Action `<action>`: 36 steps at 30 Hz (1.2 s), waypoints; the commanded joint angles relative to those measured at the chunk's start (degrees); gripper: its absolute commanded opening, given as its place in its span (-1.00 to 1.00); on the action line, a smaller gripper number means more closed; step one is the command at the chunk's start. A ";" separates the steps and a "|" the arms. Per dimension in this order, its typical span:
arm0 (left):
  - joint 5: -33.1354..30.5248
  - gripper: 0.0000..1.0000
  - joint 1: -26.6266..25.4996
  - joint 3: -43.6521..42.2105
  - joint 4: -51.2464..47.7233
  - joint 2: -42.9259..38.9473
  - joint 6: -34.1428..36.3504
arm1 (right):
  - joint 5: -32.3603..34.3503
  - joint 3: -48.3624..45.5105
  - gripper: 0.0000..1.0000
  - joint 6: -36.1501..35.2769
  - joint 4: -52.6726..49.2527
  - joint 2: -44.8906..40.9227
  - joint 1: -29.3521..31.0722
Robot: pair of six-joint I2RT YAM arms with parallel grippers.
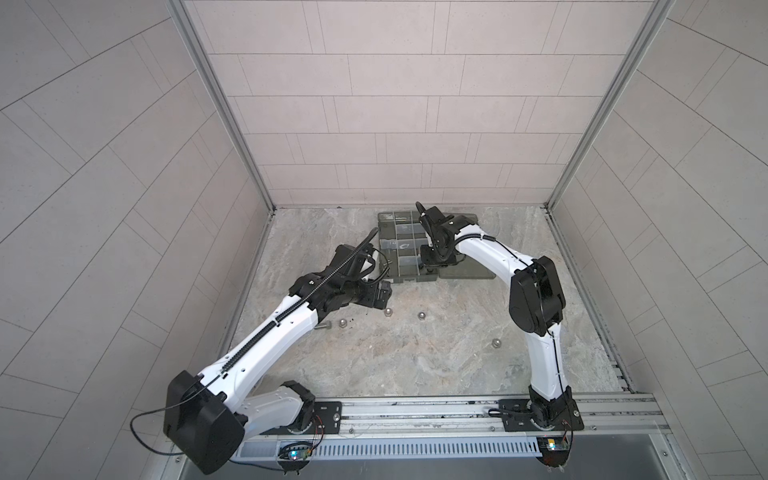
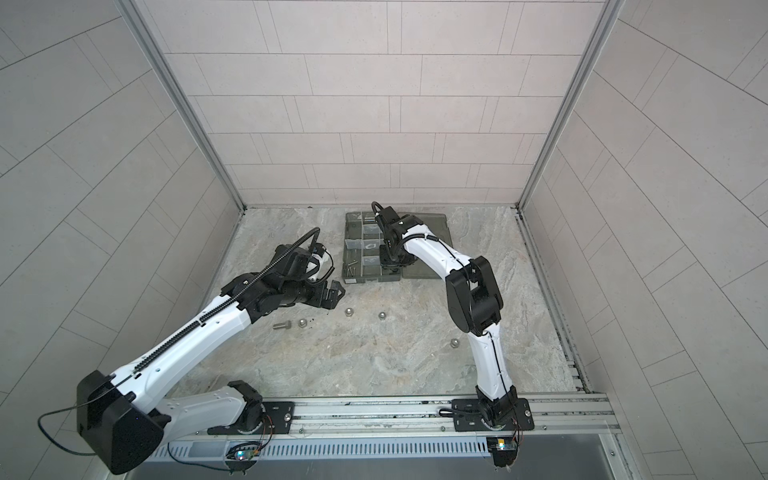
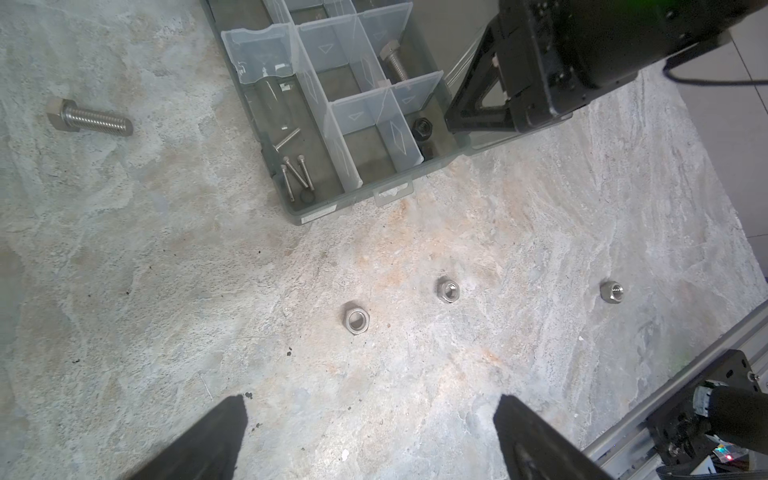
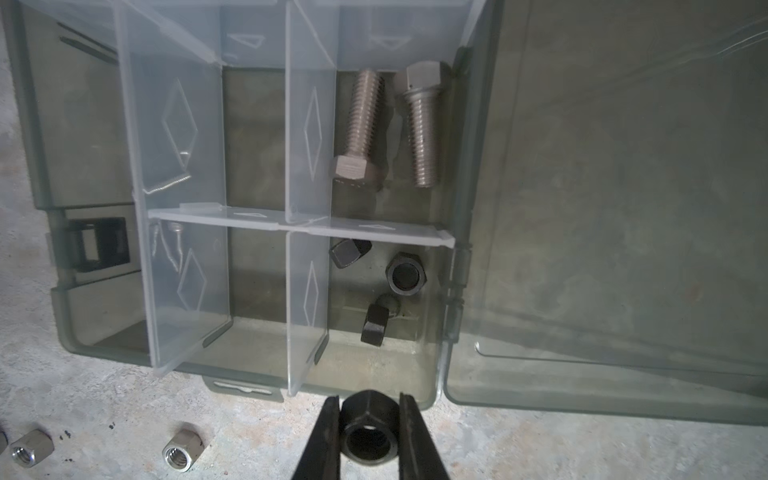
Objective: Sort the screws and nuts into containers
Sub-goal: 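Carry the black nut over the box and release it into the black-nut compartment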
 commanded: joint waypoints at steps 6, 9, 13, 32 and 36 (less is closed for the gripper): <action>-0.19 1.00 1.23 1.95 -0.93 1.60 0.92 | -1.65 2.27 -0.79 -0.45 -1.08 3.03 -0.65; 0.11 1.00 1.44 1.93 -0.70 2.04 0.97 | -2.00 2.27 -0.78 -0.46 -0.87 3.68 -0.87; 0.51 1.00 1.91 1.85 -0.45 2.45 0.98 | -2.28 2.41 -0.78 -0.47 -0.40 4.45 -1.13; 1.71 1.00 3.21 2.04 -0.52 2.42 1.05 | -3.40 0.75 -0.31 -2.09 0.77 -3.00 -1.70; 2.32 1.00 3.26 1.94 -0.42 1.79 0.98 | -1.80 -3.28 -0.31 -2.73 0.76 -8.91 -1.83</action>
